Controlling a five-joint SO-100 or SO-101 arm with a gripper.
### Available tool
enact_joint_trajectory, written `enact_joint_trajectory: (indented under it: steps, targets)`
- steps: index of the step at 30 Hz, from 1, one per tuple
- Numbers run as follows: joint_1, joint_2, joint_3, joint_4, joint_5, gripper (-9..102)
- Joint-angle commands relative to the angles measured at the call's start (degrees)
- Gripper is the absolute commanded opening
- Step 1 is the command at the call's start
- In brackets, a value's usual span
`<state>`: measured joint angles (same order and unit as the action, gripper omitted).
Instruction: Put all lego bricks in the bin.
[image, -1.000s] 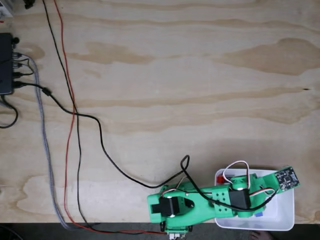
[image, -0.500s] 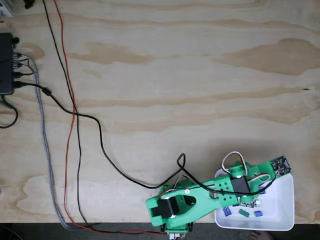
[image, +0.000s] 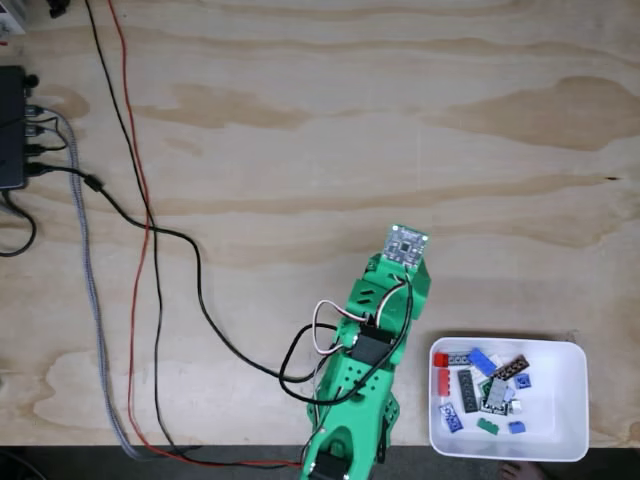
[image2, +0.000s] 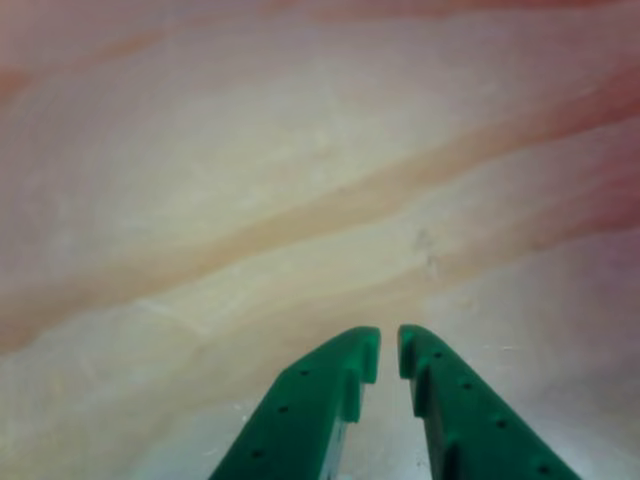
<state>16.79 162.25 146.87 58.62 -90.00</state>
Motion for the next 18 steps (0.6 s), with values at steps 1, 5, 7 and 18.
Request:
enact_joint_trajectory:
  steps: [1,5,7,18]
  targets:
    - [-2.9,23.5,22.1,-10.3,-2.0,0]
    - [-5.2,30.8,32.6,-5.7,-2.5,0]
    - [-5.7,30.9,33.4,-3.3,-1.6,0]
    - [-14.3,31.0,33.5,17.4,-0.9,0]
